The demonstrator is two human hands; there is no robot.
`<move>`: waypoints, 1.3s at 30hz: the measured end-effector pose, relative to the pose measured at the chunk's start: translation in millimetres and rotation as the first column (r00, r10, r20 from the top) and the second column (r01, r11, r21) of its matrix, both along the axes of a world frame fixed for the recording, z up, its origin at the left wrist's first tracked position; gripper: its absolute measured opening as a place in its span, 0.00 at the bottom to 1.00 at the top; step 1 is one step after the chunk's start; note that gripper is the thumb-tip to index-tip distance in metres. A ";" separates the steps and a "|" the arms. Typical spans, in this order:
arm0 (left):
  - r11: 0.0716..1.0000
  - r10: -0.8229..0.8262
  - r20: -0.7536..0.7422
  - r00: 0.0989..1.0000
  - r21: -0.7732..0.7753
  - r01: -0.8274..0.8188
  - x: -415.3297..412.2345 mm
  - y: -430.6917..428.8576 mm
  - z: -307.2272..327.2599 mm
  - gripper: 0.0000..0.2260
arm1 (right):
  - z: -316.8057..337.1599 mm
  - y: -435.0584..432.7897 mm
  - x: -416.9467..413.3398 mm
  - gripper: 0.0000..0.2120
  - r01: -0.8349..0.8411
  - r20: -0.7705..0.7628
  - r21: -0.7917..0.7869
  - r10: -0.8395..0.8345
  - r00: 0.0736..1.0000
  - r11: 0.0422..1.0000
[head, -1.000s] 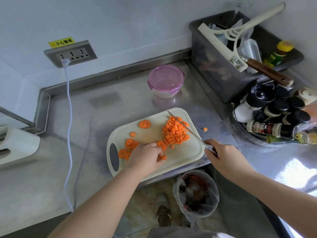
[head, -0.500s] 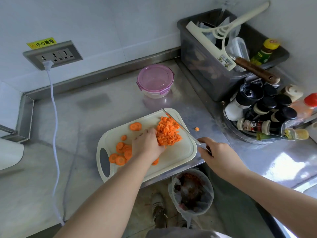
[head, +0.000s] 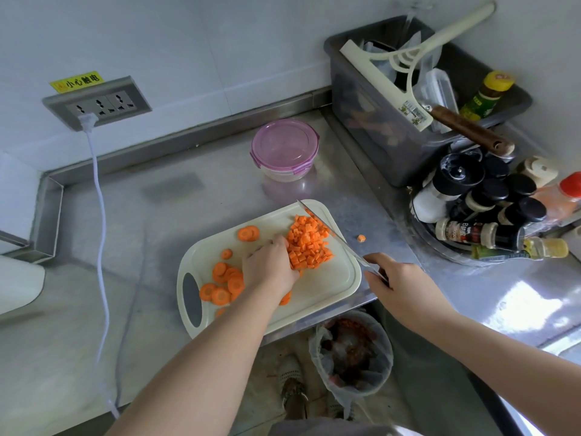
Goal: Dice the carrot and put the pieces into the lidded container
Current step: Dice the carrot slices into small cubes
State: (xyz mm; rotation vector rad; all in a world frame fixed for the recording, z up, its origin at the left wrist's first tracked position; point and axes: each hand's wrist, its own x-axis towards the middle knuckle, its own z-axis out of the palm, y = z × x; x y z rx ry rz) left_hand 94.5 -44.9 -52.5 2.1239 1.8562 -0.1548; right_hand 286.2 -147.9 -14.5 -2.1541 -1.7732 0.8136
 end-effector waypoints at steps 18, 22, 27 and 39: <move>0.989 0.137 0.031 0.990 -0.064 -0.135 1.0 5.1 -3.1 0.15 | -1.3 -0.8 1.3 0.15 -0.001 -0.020 0.011 0.002 1.000 1.000; 0.961 0.245 0.111 0.963 -0.160 -0.226 -5.5 12.2 -5.2 0.16 | -1.6 -1.2 2.3 0.15 0.004 -0.027 0.009 -0.004 1.000 1.000; 0.935 0.300 0.190 0.935 -0.253 -0.248 -13.9 19.3 -8.2 0.18 | -0.9 -1.3 2.4 0.15 0.005 -0.026 0.008 -0.005 1.000 1.000; 0.944 -0.197 0.201 0.960 -0.225 0.241 -41.5 4.1 24.3 0.06 | -0.9 1.3 -2.5 0.15 0.005 -0.033 0.001 -0.005 0.999 1.000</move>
